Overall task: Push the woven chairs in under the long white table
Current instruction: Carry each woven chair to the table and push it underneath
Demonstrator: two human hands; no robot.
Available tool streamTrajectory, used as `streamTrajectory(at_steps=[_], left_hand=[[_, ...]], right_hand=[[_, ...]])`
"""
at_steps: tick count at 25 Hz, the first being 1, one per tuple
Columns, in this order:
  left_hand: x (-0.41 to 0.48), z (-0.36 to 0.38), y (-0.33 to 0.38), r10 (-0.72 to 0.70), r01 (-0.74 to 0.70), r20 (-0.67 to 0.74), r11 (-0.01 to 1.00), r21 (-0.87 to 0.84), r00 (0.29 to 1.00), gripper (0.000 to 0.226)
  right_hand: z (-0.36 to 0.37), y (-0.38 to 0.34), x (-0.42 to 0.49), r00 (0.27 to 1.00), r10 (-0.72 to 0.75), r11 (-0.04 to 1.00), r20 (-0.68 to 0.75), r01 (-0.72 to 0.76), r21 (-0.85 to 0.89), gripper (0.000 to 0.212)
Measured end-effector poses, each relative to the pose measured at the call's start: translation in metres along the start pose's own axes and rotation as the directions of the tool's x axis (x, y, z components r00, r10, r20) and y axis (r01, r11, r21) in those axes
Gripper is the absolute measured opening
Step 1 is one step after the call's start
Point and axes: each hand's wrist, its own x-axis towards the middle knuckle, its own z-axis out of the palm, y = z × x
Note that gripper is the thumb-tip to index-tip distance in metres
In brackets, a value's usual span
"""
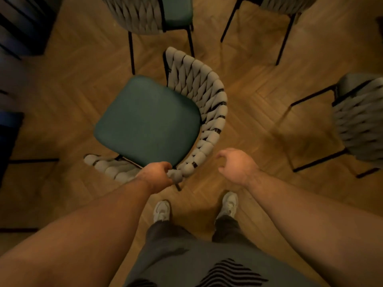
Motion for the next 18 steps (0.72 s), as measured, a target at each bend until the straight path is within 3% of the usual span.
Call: streamTrajectory(at_steps=[7,9,13,18], left_hand=[[0.020,0.030,0.049,-0.176,0.180,0.034,0.968,-0.174,0.984,0.072],[0.029,0.031,0.047,-0.192,0.198,0.055,0.968,-0.151,0.980,0.074],[0.053,0.034,0.055,-0.163,0.176,0.132,0.980,-0.091,0.978,0.061],[0.076,0.047,0.069,-0.195,0.211,0.130,0.970,-0.121,0.972,0.052]], right_hand=[[-0.055,0.038,0.076,0.968,-0.212,0.935,0.131,0.240,-0.261,0.053],[-0.061,0.036,0.101,0.949,-0.264,0.884,0.173,0.310,-0.350,0.058],[-0.068,0.021,0.154,0.915,-0.339,0.735,0.220,0.404,-0.544,0.062],[-0.075,0.018,0.201,0.846,-0.289,0.465,0.448,0.533,-0.707,0.058]])
